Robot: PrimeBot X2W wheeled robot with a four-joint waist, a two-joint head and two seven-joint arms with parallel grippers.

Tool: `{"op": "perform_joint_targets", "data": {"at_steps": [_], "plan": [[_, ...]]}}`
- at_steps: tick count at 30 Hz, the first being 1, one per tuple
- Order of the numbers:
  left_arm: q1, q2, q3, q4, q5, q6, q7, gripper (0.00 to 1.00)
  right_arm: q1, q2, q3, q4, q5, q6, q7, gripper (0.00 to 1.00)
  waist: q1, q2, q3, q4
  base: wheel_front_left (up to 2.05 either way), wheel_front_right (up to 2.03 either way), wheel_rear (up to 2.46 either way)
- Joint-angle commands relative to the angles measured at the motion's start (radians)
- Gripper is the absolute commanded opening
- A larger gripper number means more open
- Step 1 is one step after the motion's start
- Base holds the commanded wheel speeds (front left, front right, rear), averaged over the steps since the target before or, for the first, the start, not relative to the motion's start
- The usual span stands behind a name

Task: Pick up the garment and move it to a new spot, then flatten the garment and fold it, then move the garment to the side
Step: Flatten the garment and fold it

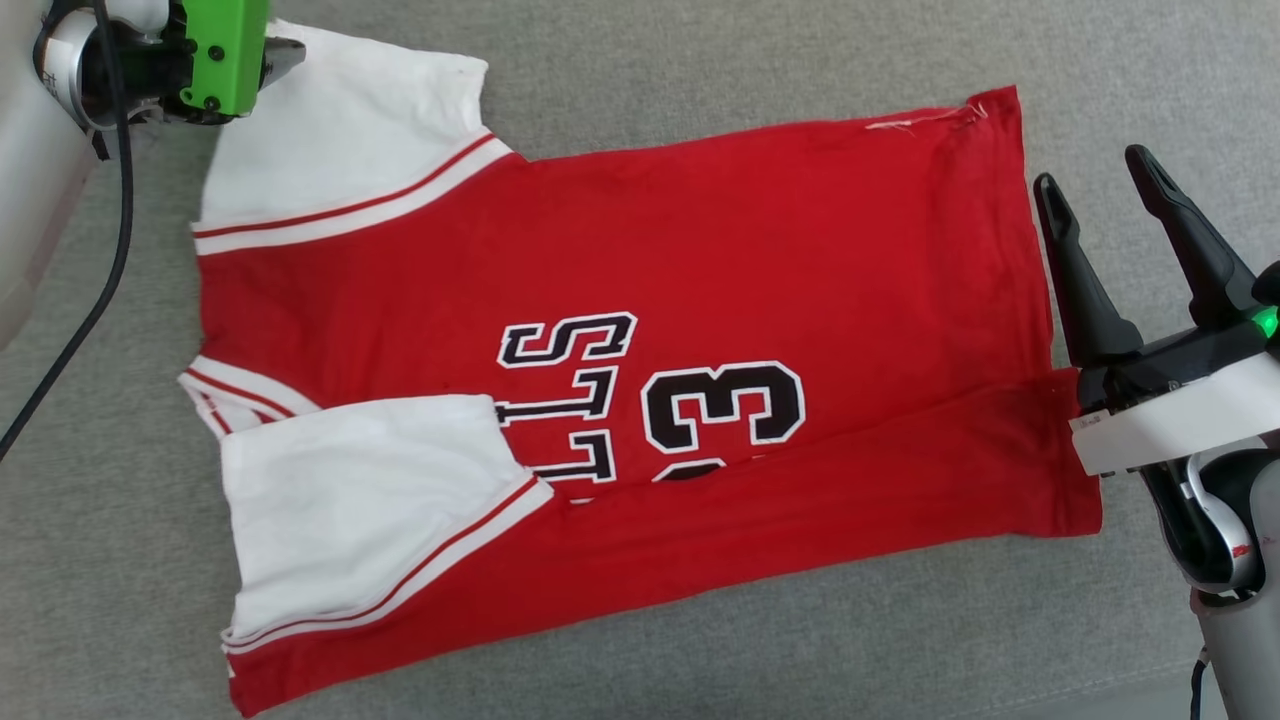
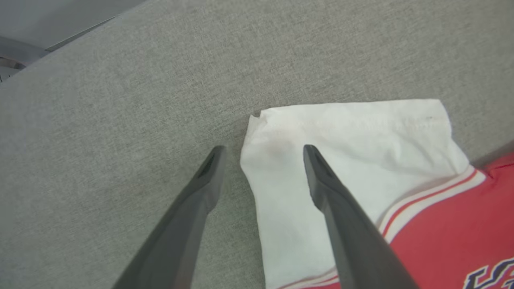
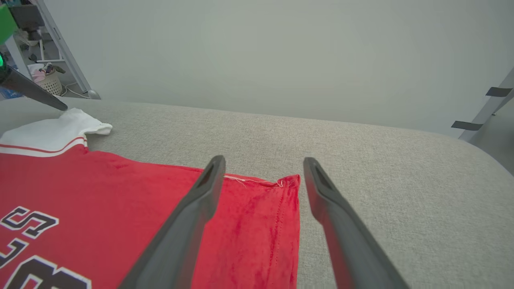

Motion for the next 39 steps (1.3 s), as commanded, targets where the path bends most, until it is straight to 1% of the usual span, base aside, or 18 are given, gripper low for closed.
{"op": "perform_joint_targets", "data": {"at_steps": [1,7,8,9,10,15,18,20,22,26,33,35,39], "plan": [[0.0,-0.003,-0.005,0.008,-0.006,-0.007,0.007,1.0,-0.02,0.001,0.001,0.004,0.007,-0.001,-0.008,1.0,-0.0003,0.0,0.046,-0.037,0.0,0.0,0.0],[0.05,0.004,-0.055,0.036,-0.01,-0.009,0.069,1.0,-0.028,-0.004,-0.006,0.022,0.017,-0.001,-0.019,1.0,-0.0003,0.0,0.057,-0.035,0.0,0.0,0.0],[0.057,0.006,-0.059,0.031,-0.013,-0.009,0.071,0.68,-0.029,-0.006,-0.01,0.024,0.019,-0.001,-0.02,1.0,-0.0003,0.0,0.055,-0.033,0.0,0.0,0.0],[0.061,0.007,-0.062,0.026,-0.014,-0.01,0.07,0.05,-0.031,-0.008,-0.014,0.026,0.02,-0.001,-0.021,1.0,-0.0003,0.0,0.053,-0.03,0.0,0.0,0.0],[0.066,0.009,-0.064,0.019,-0.019,-0.01,0.066,0.0,-0.034,-0.009,-0.018,0.027,0.022,-0.001,-0.021,1.0,-0.0003,0.0,0.049,-0.027,0.0,0.0,0.0],[0.062,0.014,-0.066,-0.016,-0.015,-0.01,-0.005,0.0,-0.064,-0.028,-0.04,0.03,0.02,-0.001,-0.02,1.0,-0.0003,0.0,0.02,-0.005,0.0,0.0,0.0],[0.057,0.014,-0.064,-0.049,-0.014,-0.01,-0.067,0.0,-0.107,-0.071,-0.055,0.032,0.016,-0.001,-0.001,1.0,-0.0003,0.0,-0.012,0.016,0.0,0.0,0.0],[0.055,0.018,-0.071,-0.082,-0.005,-0.01,-0.106,0.0,-0.143,-0.111,-0.057,0.039,0.013,-0.001,0.037,1.0,-0.0003,0.0,-0.033,0.032,0.0,0.0,0.0],[0.061,0.022,-0.076,-0.122,-0.006,-0.01,-0.142,0.0,-0.184,-0.145,-0.052,0.051,0.026,-0.001,0.098,1.0,-0.0003,0.0,-0.053,0.049,0.0,0.0,0.0],[0.08,0.031,-0.093,-0.212,-0.004,-0.01,-0.195,0.0,-0.265,-0.217,-0.014,0.089,0.096,-0.001,0.274,1.0,-0.0003,0.0,-0.081,0.089,0.0,0.0,0.0],[0.106,0.034,-0.112,-0.328,0.011,-0.01,-0.273,0.0,-0.37,-0.346,0.114,0.206,0.293,-0.001,0.715,1.0,-0.0003,0.0,-0.092,0.154,0.0,0.0,0.0],[0.109,0.031,-0.115,-0.348,0.017,-0.01,-0.291,0.0,-0.398,-0.369,0.146,0.235,0.322,-0.001,0.802,1.0,-0.0003,0.0,-0.087,0.168,0.0,0.0,0.0],[0.108,0.028,-0.118,-0.377,0.032,-0.01,-0.315,0.0,-0.456,-0.37,0.194,0.301,0.335,-0.001,0.891,1.0,-0.0003,0.0,-0.069,0.192,0.0,0.0,0.0]]}}
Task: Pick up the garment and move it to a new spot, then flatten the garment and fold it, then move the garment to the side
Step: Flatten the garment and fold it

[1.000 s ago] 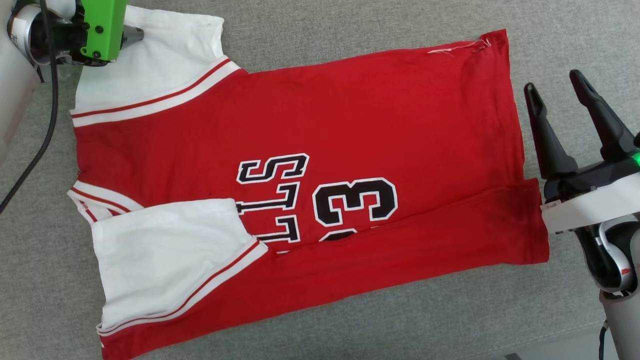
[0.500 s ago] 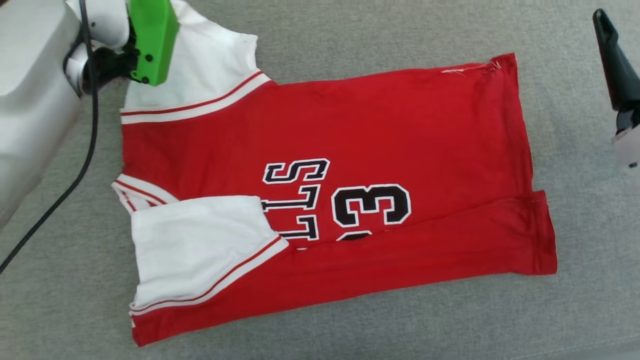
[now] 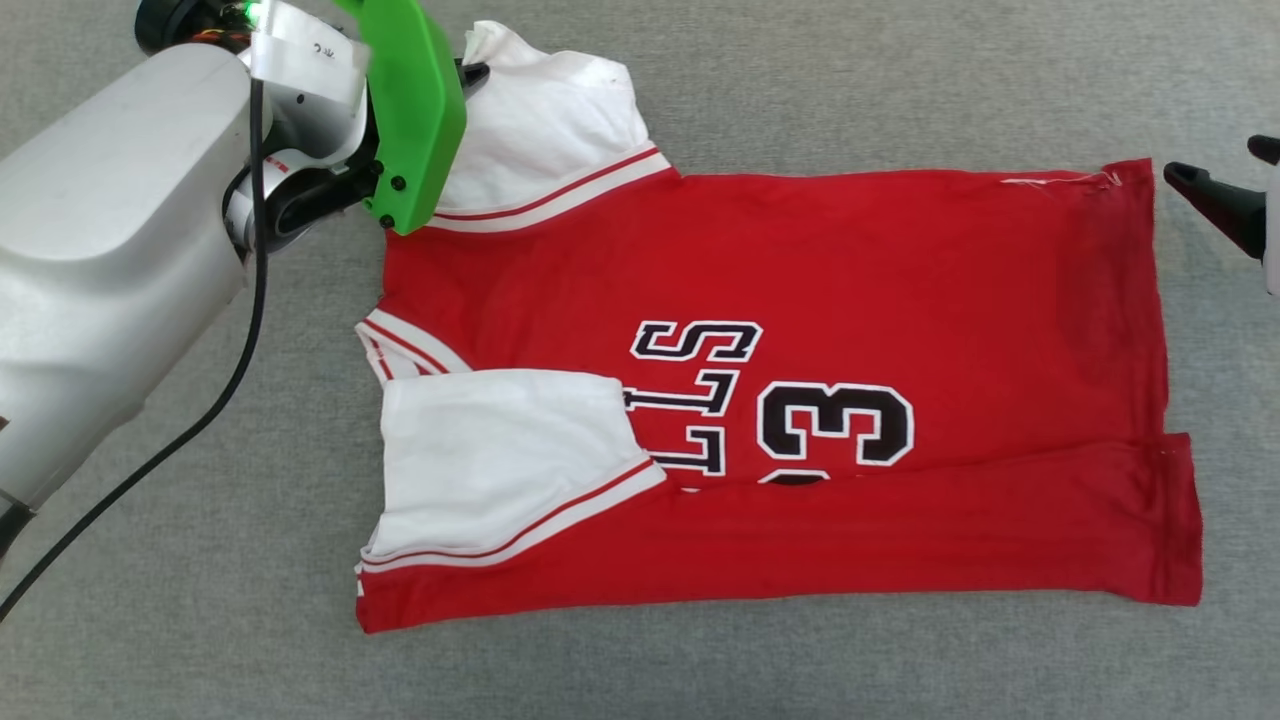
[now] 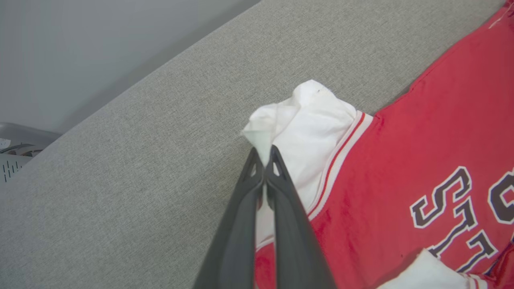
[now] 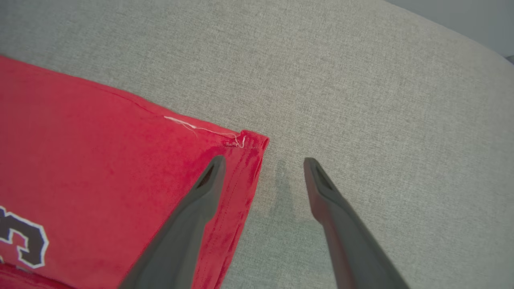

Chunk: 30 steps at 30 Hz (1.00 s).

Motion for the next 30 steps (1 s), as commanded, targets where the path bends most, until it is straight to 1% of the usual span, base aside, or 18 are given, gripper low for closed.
{"op": "perform_joint_targets", "data": {"at_steps": [1,6,13,15,17,20,21,22,23,30], "plan": [[0.013,-0.001,-0.001,-0.007,0.021,-0.003,-0.01,0.0,-0.027,0.007,0.018,0.02,-0.001,-0.001,0.013,1.0,0.0,-0.0001,0.015,0.023,0.0,0.0,0.0],[-0.002,-0.005,-0.003,-0.024,0.039,-0.003,-0.029,0.0,-0.082,0.028,0.074,0.105,-0.016,-0.001,0.033,1.0,0.0,-0.0001,0.039,0.048,0.0,0.0,0.0],[-0.024,-0.005,-0.003,-0.039,0.051,-0.003,-0.047,0.0,-0.105,0.067,0.123,0.248,-0.022,-0.001,-0.003,1.0,0.0,-0.0001,0.066,0.066,0.0,0.0,0.0],[-0.026,-0.006,-0.003,-0.041,0.053,-0.003,-0.051,0.0,-0.097,0.067,0.151,0.283,-0.031,-0.001,-0.007,1.0,0.0,-0.0001,0.07,0.07,0.0,0.0,0.0],[-0.026,-0.006,-0.004,-0.04,0.053,-0.003,-0.056,0.0,-0.08,0.072,0.182,0.314,-0.017,-0.001,0.006,1.0,0.0,-0.0001,0.071,0.07,0.0,0.0,0.0],[-0.021,-0.004,-0.004,-0.038,0.048,-0.003,-0.064,0.0,-0.071,0.072,0.215,0.318,0.008,-0.001,0.0,1.0,0.0,-0.0001,0.07,0.066,0.0,0.0,0.0],[-0.018,-0.001,-0.005,-0.036,0.047,-0.003,-0.064,0.0,-0.073,0.071,0.22,0.316,0.015,-0.001,-0.017,0.48,0.0,-0.0001,0.067,0.063,0.0,0.0,0.0],[-0.016,0.002,-0.005,-0.034,0.046,-0.003,-0.065,0.0,-0.077,0.07,0.22,0.316,0.019,-0.001,-0.036,0.07,0.0,-0.0001,0.063,0.059,0.0,0.0,0.0],[-0.013,0.005,-0.006,-0.03,0.046,-0.003,-0.066,0.0,-0.08,0.067,0.22,0.319,0.021,-0.001,-0.057,0.0,0.0,-0.0001,0.056,0.056,0.0,0.0,0.0],[0.025,0.011,-0.006,-0.01,0.031,-0.003,-0.117,0.0,-0.076,0.044,0.233,0.307,0.03,-0.001,-0.223,0.0,0.0,-0.0001,-0.017,0.043,0.0,0.0,0.0]]}}
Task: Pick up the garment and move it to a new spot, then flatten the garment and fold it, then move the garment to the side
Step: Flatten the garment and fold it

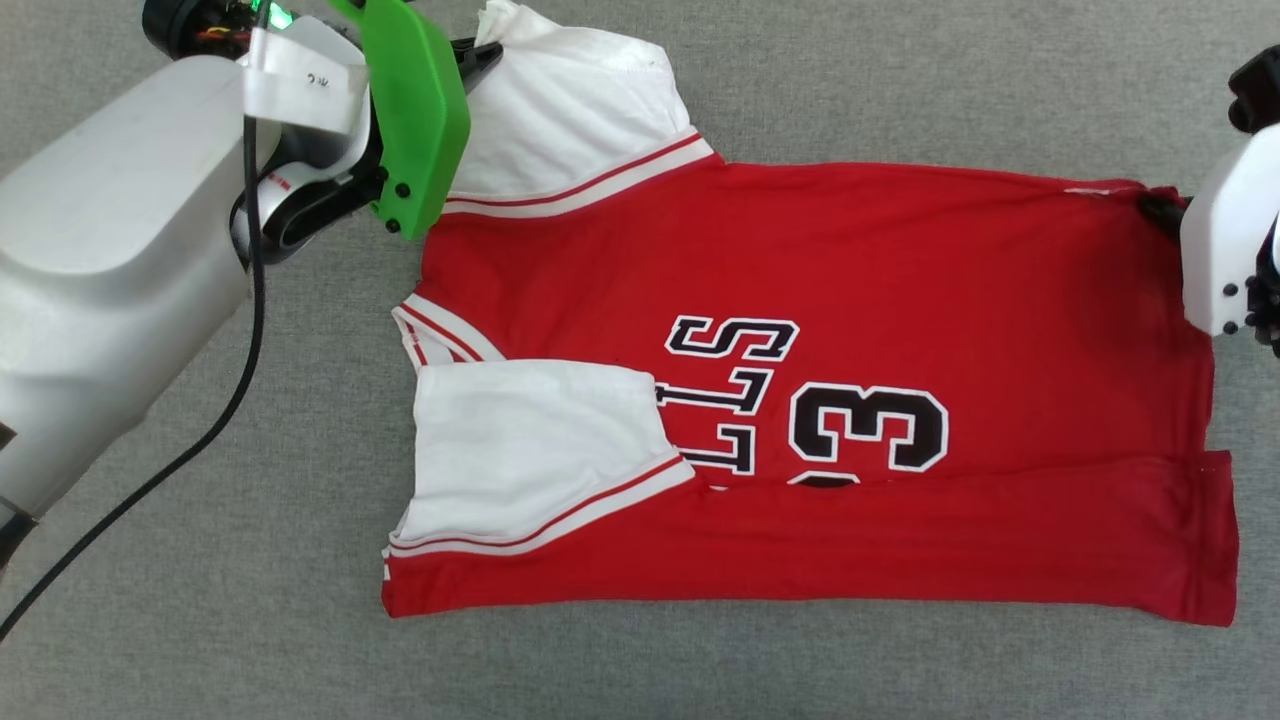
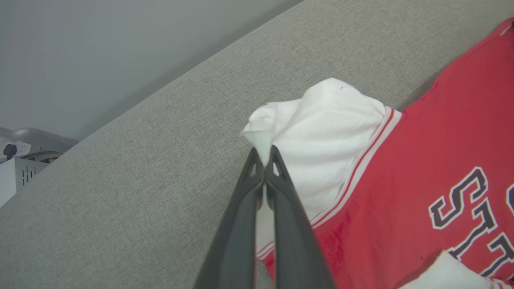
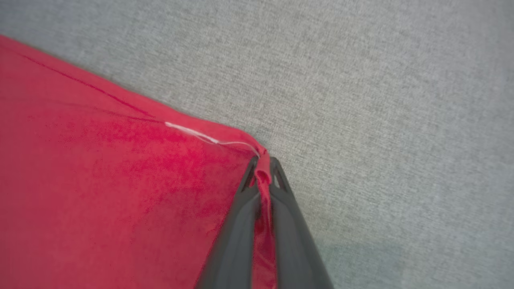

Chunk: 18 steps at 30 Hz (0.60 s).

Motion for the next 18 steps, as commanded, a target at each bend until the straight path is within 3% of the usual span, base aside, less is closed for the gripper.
{"op": "perform_joint_targets", "data": {"at_steps": [1,8,18], "plan": [[0.033,0.012,0.002,0.005,-0.009,-0.003,-0.023,0.0,0.031,-0.006,0.015,-0.011,0.007,-0.001,-0.036,0.0,0.0001,0.0,-0.049,-0.012,0.0,0.0,0.0],[0.162,0.06,-0.005,-0.028,-0.006,0.008,-0.081,0.0,0.131,-0.024,0.024,-0.072,0.043,-0.001,-0.185,0.0,0.0001,0.0,-0.138,-0.021,0.0,0.0,0.0],[0.354,0.132,-0.011,-0.174,-0.013,0.086,-0.129,0.0,0.304,-0.063,0.001,-0.138,0.069,-0.001,-0.307,0.0,0.0001,0.0,-0.234,-0.009,0.0,0.0,0.0]]}}
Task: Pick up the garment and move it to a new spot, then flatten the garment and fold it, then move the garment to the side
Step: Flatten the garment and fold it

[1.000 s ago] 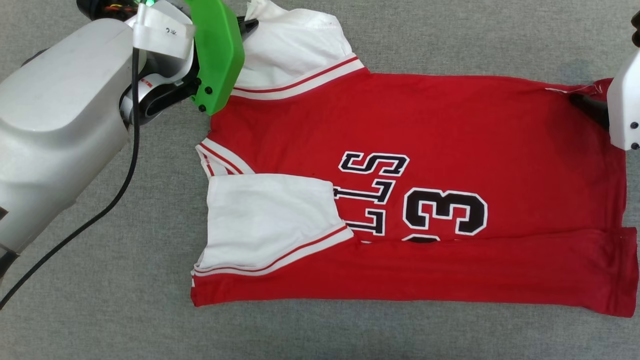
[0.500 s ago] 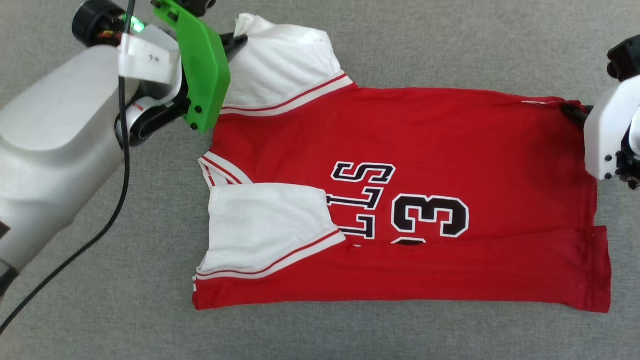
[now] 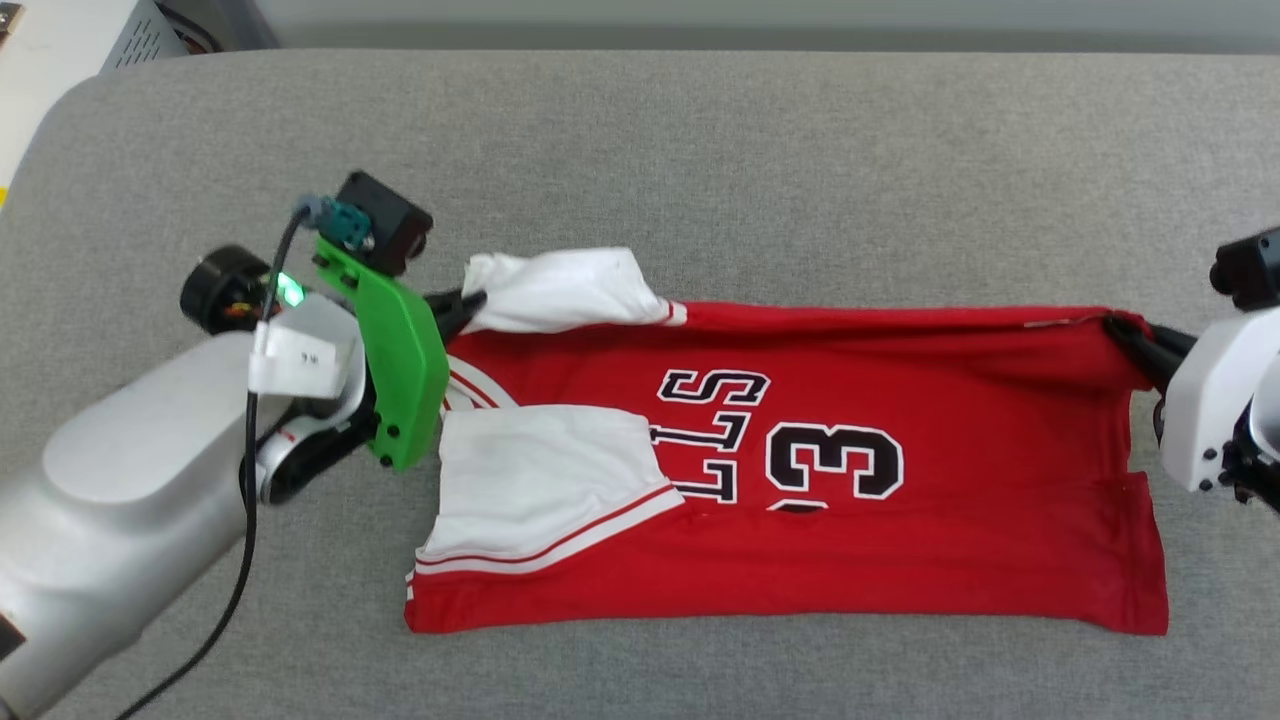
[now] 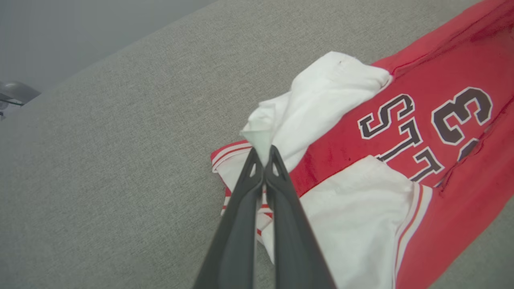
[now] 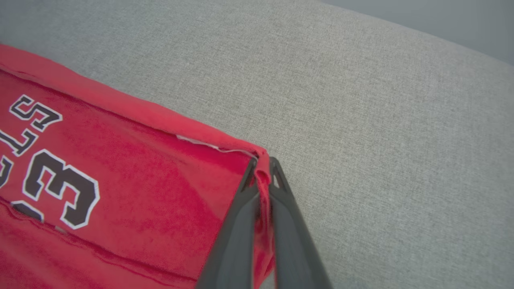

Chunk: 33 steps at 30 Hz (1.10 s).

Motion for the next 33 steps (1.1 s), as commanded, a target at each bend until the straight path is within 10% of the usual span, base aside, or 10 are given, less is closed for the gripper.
{"op": "perform_joint_targets", "data": {"at_steps": [1,21,22,24,33], "plan": [[0.046,0.015,-0.002,-0.02,-0.01,0.014,-0.008,0.0,0.037,-0.006,-0.006,-0.012,0.013,-0.001,-0.014,0.0,0.0001,-0.0001,-0.043,0.006,0.0,0.0,0.0],[0.396,0.014,-0.006,-0.032,-0.044,0.072,-0.046,0.0,0.423,0.049,-0.148,-0.11,0.009,-0.001,-0.021,0.0,0.0001,-0.0001,-0.098,0.014,0.0,0.0,0.0],[0.399,0.006,-0.005,-0.021,-0.044,0.073,-0.055,0.05,0.427,0.057,-0.152,-0.108,0.005,-0.001,-0.015,0.06,0.0001,-0.0001,-0.096,0.014,0.0,0.0,0.0],[0.404,-0.006,0.001,-0.002,-0.041,0.079,-0.078,1.0,0.432,0.072,-0.162,-0.106,0.003,-0.001,-0.01,1.0,0.0001,-0.0001,-0.095,0.014,0.0,0.0,0.0],[0.469,0.007,0.106,0.001,-0.003,0.21,-0.374,1.0,0.508,0.059,-0.289,-0.253,0.193,-0.001,-0.011,1.0,0.0001,-0.0001,-0.171,0.02,0.0,0.0,0.0]]}}
